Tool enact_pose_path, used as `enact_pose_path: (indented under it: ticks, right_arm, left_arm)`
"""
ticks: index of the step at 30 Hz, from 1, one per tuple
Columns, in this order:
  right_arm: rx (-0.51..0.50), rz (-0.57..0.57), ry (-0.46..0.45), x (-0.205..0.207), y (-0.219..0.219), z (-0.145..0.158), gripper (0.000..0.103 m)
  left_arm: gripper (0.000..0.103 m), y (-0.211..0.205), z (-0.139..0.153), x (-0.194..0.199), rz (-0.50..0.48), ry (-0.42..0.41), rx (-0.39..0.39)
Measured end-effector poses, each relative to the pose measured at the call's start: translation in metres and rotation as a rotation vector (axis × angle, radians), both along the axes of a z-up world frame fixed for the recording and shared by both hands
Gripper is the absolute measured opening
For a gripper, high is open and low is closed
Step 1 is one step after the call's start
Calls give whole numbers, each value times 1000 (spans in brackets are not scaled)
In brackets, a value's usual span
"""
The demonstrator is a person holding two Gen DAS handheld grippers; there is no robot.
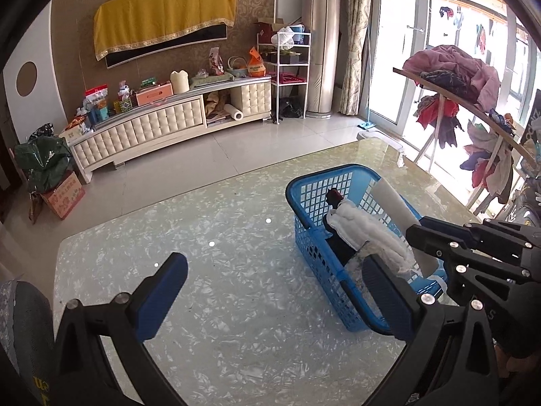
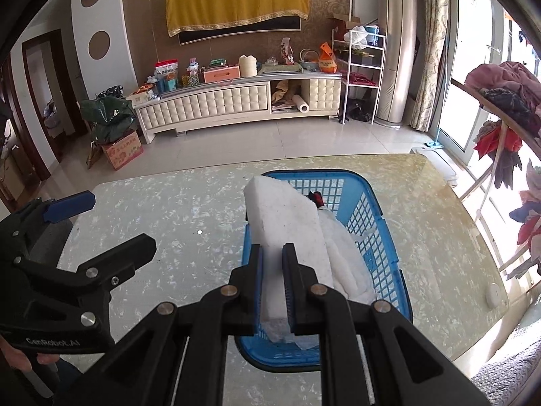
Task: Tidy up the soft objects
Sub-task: 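Lift the white pad and carry it over the basket with the right gripper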
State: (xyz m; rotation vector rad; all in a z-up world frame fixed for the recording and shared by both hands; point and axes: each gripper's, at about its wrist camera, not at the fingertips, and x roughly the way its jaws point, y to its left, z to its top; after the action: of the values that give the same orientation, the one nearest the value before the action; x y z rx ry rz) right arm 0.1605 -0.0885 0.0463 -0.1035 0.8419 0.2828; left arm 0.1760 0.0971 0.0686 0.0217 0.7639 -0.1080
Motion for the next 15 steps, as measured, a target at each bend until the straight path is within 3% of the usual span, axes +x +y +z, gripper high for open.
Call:
enact_pose_path:
  ticks: [15]
  right_arm:
    - [-43, -63, 115, 25, -18, -47, 11]
  left_arm:
    - [103, -22, -53, 46, -30, 102, -16]
